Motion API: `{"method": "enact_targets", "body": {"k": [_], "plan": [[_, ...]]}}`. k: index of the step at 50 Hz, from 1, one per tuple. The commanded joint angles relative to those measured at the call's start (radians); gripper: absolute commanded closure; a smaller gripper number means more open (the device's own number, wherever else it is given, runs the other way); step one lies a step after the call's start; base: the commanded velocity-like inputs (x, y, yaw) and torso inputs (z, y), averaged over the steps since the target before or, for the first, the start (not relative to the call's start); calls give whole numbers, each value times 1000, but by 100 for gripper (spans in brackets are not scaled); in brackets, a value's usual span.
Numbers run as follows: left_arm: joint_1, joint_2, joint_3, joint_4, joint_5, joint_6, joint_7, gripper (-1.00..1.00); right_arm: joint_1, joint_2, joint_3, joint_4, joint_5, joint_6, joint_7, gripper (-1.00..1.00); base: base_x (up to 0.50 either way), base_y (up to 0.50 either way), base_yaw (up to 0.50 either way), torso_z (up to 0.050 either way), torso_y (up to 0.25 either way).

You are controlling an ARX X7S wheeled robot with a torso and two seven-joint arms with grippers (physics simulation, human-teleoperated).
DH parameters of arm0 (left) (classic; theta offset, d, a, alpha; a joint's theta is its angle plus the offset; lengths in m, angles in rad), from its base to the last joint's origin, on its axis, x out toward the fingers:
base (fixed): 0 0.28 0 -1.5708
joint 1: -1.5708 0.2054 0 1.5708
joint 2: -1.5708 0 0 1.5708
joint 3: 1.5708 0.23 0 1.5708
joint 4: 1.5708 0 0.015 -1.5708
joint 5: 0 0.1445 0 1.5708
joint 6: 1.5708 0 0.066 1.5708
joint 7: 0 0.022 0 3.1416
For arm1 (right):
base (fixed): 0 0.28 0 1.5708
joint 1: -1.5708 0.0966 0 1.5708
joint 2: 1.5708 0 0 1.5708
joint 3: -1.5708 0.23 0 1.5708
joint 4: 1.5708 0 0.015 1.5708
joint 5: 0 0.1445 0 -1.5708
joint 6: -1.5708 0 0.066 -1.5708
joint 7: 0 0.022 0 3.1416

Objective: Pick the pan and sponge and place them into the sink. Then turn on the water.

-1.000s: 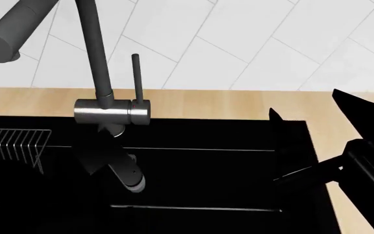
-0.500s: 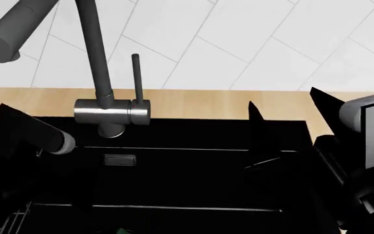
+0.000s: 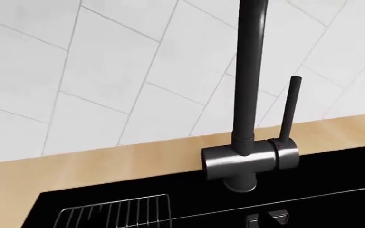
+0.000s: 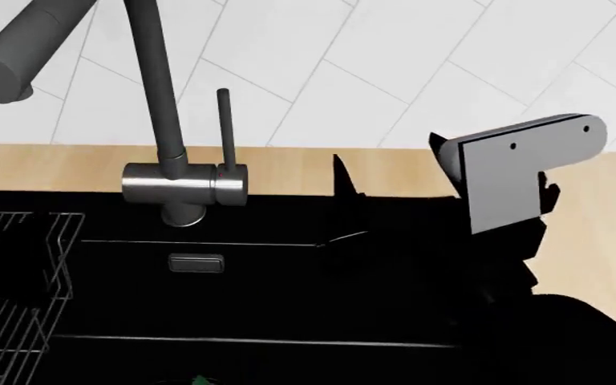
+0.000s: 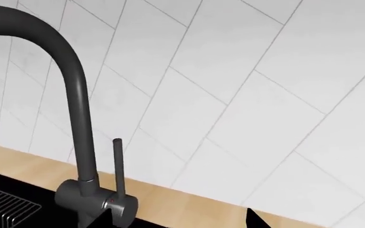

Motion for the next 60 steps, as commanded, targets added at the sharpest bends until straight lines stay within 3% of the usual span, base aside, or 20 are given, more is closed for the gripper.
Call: {"method": "enact_targets", "body": {"k": [1,15,28,39,52,60], "plan": [[33,-70,-85,76,-109,-19,-90,-100,98,-125,-70,87,-46,49,26,-100,0,0,0,0,0],[59,-175,-189,82,-192,-19,-134,-100,140,-248,-132,214,-99,21,-17,-100,0,0,0,0,0],[61,-185,-189,65,-179,-19,-125,-100,185,-347,-169,295,-135,12,-9,-100,0,0,0,0,0],[78,-167,-206,60,-150,19,-136,-100,247,-432,-179,507,-207,-71,-59,-100,0,0,0,0,0],[141,-233,-269,52,-182,33,-103,-100,326,-533,-212,748,-249,-127,-161,-100,0,0,0,0,0],[81,-174,-209,28,-148,16,-124,-100,378,-579,-205,885,-253,-159,-206,-100,0,0,0,0,0]]}}
